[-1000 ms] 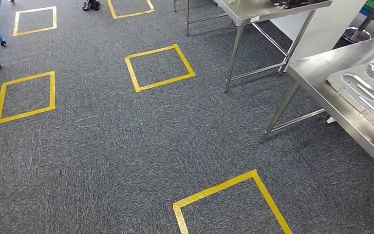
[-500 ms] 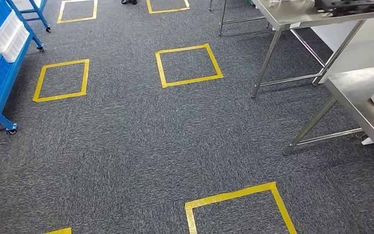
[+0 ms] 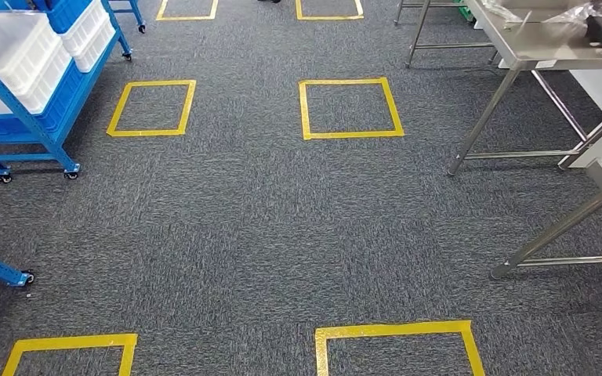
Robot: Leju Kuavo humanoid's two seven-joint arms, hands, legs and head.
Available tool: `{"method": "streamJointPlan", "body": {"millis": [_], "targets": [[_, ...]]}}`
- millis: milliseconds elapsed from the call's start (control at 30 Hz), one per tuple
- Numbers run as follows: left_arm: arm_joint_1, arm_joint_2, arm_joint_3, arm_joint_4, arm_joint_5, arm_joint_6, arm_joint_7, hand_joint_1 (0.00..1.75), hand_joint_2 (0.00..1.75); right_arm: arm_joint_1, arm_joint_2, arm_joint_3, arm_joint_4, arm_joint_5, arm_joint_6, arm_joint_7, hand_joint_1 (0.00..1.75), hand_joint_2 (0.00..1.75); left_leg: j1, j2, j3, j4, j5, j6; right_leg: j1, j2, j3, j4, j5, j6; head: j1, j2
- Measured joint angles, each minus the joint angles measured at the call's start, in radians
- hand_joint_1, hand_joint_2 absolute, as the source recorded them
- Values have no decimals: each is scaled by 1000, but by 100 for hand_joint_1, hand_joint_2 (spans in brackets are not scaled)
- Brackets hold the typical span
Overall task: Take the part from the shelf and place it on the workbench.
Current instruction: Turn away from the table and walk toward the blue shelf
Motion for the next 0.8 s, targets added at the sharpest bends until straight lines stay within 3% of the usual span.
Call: {"method": "streamJointPlan", "body": {"millis": [67,133,167,200,233,267,300,367,433,500,567,633,700,733,767,800], "targets": [[0,1,-1,0,0,-9,55,0,0,-4,-2,-11,0,-3,-10,-23,0,0,3,-16,3,-9,6,14,-5,34,-14,37,-30,9,0,0],[-4,2,-3,0,-3,-16,96,0,0,-6,-4,-20,0,-9,-20,-50,0,0,3,-34,3,-13,10,22,-8,80,-70,153,-93,10,0,0],[-5,3,-4,0,-5,-21,108,0,0,-6,-4,-25,0,-12,-25,-62,0,0,2,-45,1,-12,11,24,-8,90,-106,222,-121,11,0,0],[-5,3,-6,0,-8,-27,116,0,0,-6,-4,-29,0,-15,-30,-72,0,0,1,-57,1,-12,11,25,-8,94,-132,271,-132,11,0,0],[-5,4,-7,0,-12,-33,121,0,0,-6,-4,-33,0,-18,-35,-80,0,0,0,-70,1,-11,11,25,-8,96,-144,286,-123,11,0,0],[-4,5,-8,0,-15,-38,123,0,0,-6,-3,-36,0,-19,-39,-85,0,0,0,-84,2,-9,11,25,-8,98,-136,261,-94,10,0,0],[-4,6,-8,0,-18,-41,124,0,0,-6,-4,-37,0,-20,-43,-89,0,0,0,-98,3,-7,10,23,-9,106,-112,202,-52,8,0,0],[-5,7,-10,0,-19,-44,126,0,0,-6,-4,-39,0,-20,-46,-92,0,0,-1,-123,0,2,8,15,-13,145,-62,79,5,3,0,0],[-6,8,-14,0,-19,-44,126,0,0,-7,-4,-43,0,-20,-48,-94,0,0,-2,-140,-8,8,9,3,-12,168,-46,33,14,-3,0,0],[-5,9,-18,0,-19,-44,123,0,0,-11,-3,-45,0,-21,-48,-94,0,0,-1,-153,-15,8,12,-10,-10,151,-47,29,19,-14,0,0],[-3,11,-24,0,-26,-42,106,0,0,-10,-2,-50,0,-28,-53,-93,0,0,-1,-123,-31,38,-8,-19,-12,127,-44,21,23,-28,0,0],[-4,14,-31,0,-36,-33,72,0,0,1,-2,-62,0,-46,-66,-92,0,0,-2,-72,-77,142,-68,-26,-9,102,-43,18,24,-39,0,0],[-2,27,-38,0,-47,-29,38,0,0,16,-7,-83,0,-67,-81,-91,0,0,1,-53,-134,267,-121,-31,-4,73,-44,19,22,-44,0,0],[2,37,-42,-1,-50,-38,22,0,0,22,-9,-95,0,-75,-87,-89,0,0,2,-49,-145,293,-124,-33,-3,59,-44,19,21,-44,0,0],[7,49,-46,-1,-50,-55,9,0,0,26,-12,-105,0,-80,-93,-86,0,0,3,-46,-135,278,-108,-33,-2,48,-43,19,20,-44,0,0],[12,61,-49,-1,-44,-83,-2,0,0,28,-15,-113,0,-80,-97,-82,0,0,3,-38,-106,226,-79,-31,-1,38,-41,19,18,-44,-1,0]]}}
